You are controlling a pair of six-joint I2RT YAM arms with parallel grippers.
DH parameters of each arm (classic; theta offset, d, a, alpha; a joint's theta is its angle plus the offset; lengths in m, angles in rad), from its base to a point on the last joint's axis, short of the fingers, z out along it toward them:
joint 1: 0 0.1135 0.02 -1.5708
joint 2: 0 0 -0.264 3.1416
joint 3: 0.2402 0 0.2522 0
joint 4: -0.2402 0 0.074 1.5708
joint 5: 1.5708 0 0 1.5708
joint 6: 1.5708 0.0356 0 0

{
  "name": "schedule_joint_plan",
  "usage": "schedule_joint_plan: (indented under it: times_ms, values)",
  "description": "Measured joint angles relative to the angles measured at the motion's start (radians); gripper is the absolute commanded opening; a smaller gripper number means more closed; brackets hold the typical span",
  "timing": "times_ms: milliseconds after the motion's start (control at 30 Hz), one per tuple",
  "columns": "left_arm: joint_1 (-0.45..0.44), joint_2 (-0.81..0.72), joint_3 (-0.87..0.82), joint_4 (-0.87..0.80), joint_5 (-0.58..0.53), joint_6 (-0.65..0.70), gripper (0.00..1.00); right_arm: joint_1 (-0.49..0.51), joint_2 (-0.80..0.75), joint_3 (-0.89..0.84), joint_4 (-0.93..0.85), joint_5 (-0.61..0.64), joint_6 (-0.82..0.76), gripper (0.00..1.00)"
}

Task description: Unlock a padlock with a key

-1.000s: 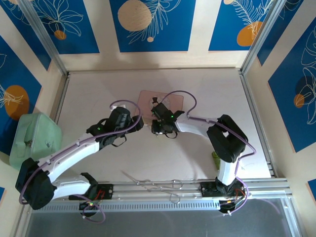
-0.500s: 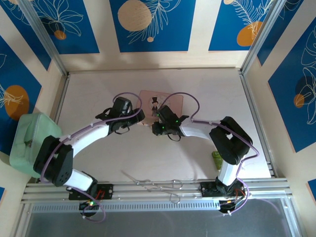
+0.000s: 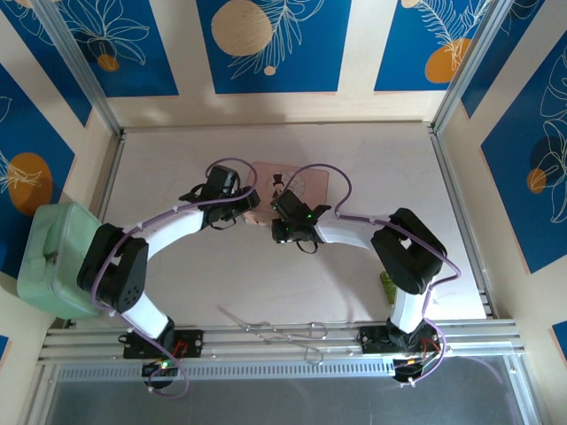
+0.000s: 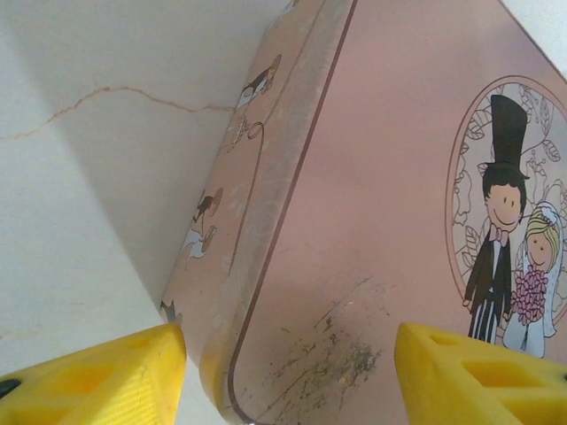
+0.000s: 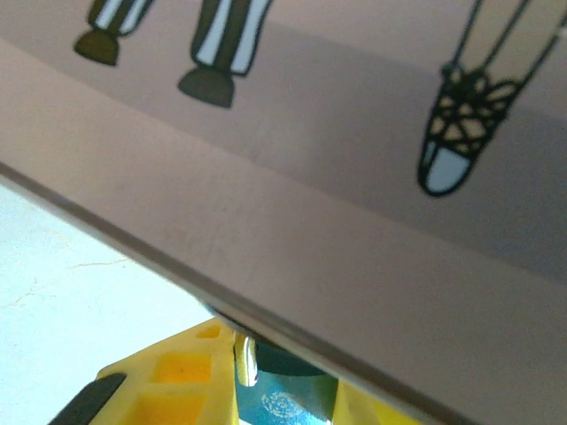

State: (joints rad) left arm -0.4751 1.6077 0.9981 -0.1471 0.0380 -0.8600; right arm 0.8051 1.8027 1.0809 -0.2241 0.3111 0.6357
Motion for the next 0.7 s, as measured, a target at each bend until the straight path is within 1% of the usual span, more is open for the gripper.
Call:
schedule_joint_plan:
  times_ms: [100, 233, 400, 567, 700]
  values:
    - [0.0, 0.0, -0.029, 0.009, 0.005, -0.006, 0.58, 0.0, 0.0, 0.0, 0.0, 0.0, 0.0, 0.02]
    - [0.0, -0.015, -0.073, 0.061, 0.013, -0.024, 0.56, 0.0, 0.0, 0.0, 0.002, -0.001, -0.013, 0.0]
    - [0.002, -0.069, -0.151, 0.118, 0.014, -0.034, 0.54, -0.001, 0.0, 0.0, 0.002, -0.003, -0.052, 0.0]
    - [0.002, -0.132, -0.226, 0.145, 0.014, -0.051, 0.53, 0.003, 0.0, 0.0, 0.004, -0.024, -0.076, 0.0]
    - [-0.008, -0.175, -0.273, 0.159, 0.014, -0.061, 0.55, 0.011, 0.001, 0.0, 0.003, -0.026, -0.082, 0.0]
